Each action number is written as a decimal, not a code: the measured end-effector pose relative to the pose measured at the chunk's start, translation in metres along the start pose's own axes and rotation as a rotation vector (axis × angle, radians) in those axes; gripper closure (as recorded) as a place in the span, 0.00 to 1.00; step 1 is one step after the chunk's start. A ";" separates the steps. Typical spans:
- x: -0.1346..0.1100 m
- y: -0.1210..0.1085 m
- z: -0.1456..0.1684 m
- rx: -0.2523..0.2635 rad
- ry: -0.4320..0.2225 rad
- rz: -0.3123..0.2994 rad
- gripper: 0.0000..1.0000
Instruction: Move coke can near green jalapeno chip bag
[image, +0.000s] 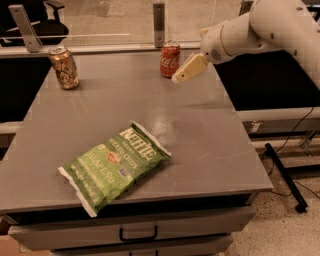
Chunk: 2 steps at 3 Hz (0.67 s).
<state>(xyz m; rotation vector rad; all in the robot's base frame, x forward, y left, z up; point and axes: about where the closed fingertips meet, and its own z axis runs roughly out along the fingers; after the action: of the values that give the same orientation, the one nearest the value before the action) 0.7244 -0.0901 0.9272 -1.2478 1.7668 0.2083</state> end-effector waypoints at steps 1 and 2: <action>0.001 -0.020 0.039 0.039 -0.080 0.088 0.00; -0.001 -0.024 0.067 0.044 -0.132 0.161 0.00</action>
Offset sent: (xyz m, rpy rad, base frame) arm 0.0819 0.0420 -0.0394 0.3015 0.0176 -0.1150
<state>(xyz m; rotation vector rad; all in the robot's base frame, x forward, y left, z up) 0.7828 -0.0605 0.8991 -1.0376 1.7479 0.3352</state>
